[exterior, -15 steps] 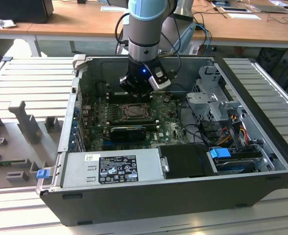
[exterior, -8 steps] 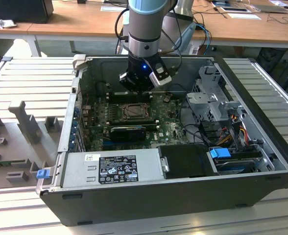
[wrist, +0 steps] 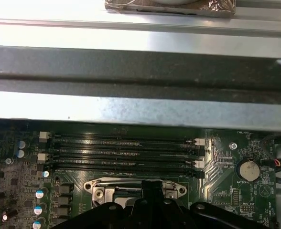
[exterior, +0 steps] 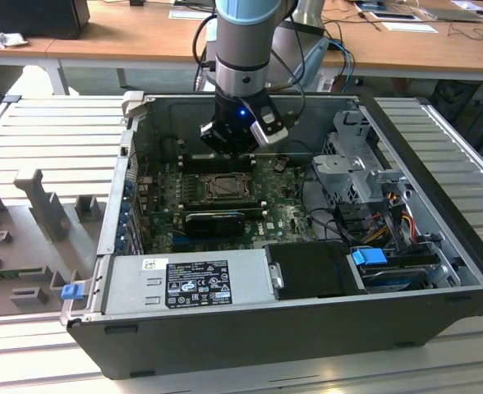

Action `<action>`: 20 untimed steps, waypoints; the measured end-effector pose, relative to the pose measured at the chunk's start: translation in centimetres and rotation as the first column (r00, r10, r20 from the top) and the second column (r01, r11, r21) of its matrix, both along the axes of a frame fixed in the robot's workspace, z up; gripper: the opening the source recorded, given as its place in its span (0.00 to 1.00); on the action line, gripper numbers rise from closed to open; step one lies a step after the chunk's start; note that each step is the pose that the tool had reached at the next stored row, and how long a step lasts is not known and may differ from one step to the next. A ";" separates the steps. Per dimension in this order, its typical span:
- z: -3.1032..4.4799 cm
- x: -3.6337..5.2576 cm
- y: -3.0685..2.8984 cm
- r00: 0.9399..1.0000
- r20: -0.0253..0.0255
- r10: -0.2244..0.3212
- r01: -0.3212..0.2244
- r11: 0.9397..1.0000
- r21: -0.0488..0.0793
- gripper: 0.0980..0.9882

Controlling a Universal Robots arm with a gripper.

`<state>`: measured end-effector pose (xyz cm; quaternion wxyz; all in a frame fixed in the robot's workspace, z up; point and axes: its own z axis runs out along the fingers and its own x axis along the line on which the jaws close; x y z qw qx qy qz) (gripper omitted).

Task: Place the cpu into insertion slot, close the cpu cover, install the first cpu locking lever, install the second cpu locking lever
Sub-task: 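Install the second cpu locking lever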

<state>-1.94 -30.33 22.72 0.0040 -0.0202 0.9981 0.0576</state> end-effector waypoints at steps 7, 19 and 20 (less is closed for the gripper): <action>0.00 0.00 -0.36 1.000 0.000 0.000 0.000 1.000 0.000 0.01; 0.39 0.00 -1.10 1.000 0.000 0.000 0.000 1.000 0.000 0.01; 0.53 0.00 -1.10 1.000 0.000 0.000 0.000 1.000 0.000 0.01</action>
